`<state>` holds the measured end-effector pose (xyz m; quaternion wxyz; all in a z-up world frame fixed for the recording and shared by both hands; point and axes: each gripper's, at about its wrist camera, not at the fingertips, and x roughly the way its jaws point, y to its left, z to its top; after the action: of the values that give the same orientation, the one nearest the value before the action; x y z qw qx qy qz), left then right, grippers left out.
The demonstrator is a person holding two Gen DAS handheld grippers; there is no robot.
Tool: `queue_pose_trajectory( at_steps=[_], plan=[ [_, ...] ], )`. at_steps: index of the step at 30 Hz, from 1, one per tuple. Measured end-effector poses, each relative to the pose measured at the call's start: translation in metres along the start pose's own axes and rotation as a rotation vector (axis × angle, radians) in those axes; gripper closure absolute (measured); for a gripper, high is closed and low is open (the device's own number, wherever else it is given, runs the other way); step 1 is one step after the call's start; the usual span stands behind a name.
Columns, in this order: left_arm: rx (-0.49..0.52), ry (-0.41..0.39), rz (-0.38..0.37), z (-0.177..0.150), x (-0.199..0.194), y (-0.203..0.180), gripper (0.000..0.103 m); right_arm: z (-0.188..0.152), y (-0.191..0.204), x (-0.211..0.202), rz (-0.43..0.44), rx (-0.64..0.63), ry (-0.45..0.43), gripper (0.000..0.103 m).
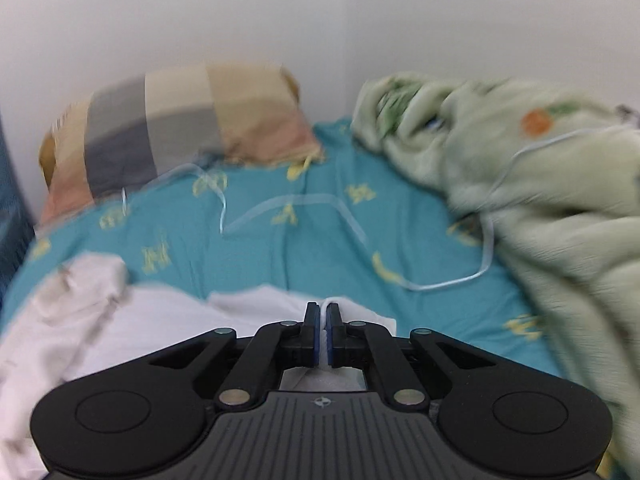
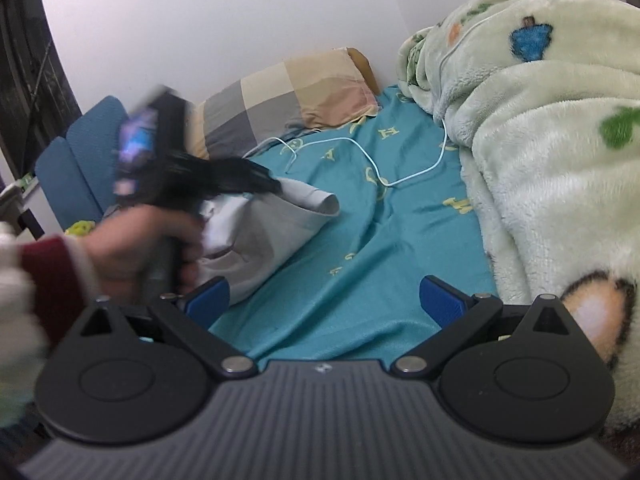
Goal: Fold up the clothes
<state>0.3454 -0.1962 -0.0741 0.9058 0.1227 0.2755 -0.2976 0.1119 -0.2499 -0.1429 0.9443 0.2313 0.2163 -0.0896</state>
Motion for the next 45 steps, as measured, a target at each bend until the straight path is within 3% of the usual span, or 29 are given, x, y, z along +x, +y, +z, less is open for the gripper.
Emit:
queue_pose_trajectory(
  at_steps=[7, 11, 14, 19, 23, 27, 29, 32, 33, 34, 36, 38, 42, 45],
  plan=[
    [-0.064, -0.121, -0.037, -0.002, -0.175, 0.005, 0.100, 0.004, 0.003, -0.025, 0.095, 0.031, -0.040, 0.000],
    [-0.111, -0.158, -0.045, -0.042, -0.260, -0.001, 0.100, 0.005, 0.011, -0.045, 0.226, 0.051, -0.045, 0.000],
    [-0.190, -0.123, -0.048, -0.088, -0.297, 0.000, 0.100, 0.003, 0.021, -0.058, 0.363, 0.055, -0.006, 0.000],
    [-0.320, -0.036, -0.024, -0.157, -0.307, 0.017, 0.100, -0.009, 0.057, -0.076, 0.501, -0.113, 0.064, 0.000],
    [-0.350, -0.029, -0.015, -0.170, -0.311, 0.027, 0.099, -0.026, 0.085, -0.071, 0.539, -0.260, 0.161, 0.003],
    [-0.374, 0.010, -0.031, -0.177, -0.304, 0.028, 0.098, -0.045, 0.108, -0.067, 0.531, -0.419, 0.215, 0.028],
    [-0.388, 0.039, -0.033, -0.183, -0.297, 0.027, 0.097, -0.053, 0.118, -0.064, 0.522, -0.493, 0.233, 0.029],
    [-0.409, 0.091, -0.033, -0.190, -0.287, 0.026, 0.092, -0.061, 0.124, -0.054, 0.481, -0.565, 0.243, 0.043],
    [-0.415, 0.109, -0.032, -0.192, -0.284, 0.025, 0.089, -0.062, 0.125, -0.049, 0.459, -0.580, 0.255, 0.056],
    [-0.415, 0.118, -0.036, -0.194, -0.283, 0.024, 0.082, -0.063, 0.124, -0.045, 0.441, -0.586, 0.265, 0.072],
    [-0.413, 0.130, -0.045, -0.197, -0.282, 0.022, 0.072, -0.061, 0.119, -0.041, 0.426, -0.568, 0.267, 0.083],
    [-0.409, 0.145, -0.058, -0.199, -0.281, 0.019, 0.059, -0.055, 0.112, -0.038, 0.414, -0.516, 0.267, 0.086],
    [-0.364, 0.169, -0.084, -0.202, -0.282, 0.003, 0.053, -0.043, 0.089, -0.028, 0.372, -0.346, 0.278, 0.089],
    [-0.297, 0.190, -0.089, -0.204, -0.280, -0.014, 0.045, -0.038, 0.064, -0.016, 0.278, -0.194, 0.316, 0.089]
  ],
)
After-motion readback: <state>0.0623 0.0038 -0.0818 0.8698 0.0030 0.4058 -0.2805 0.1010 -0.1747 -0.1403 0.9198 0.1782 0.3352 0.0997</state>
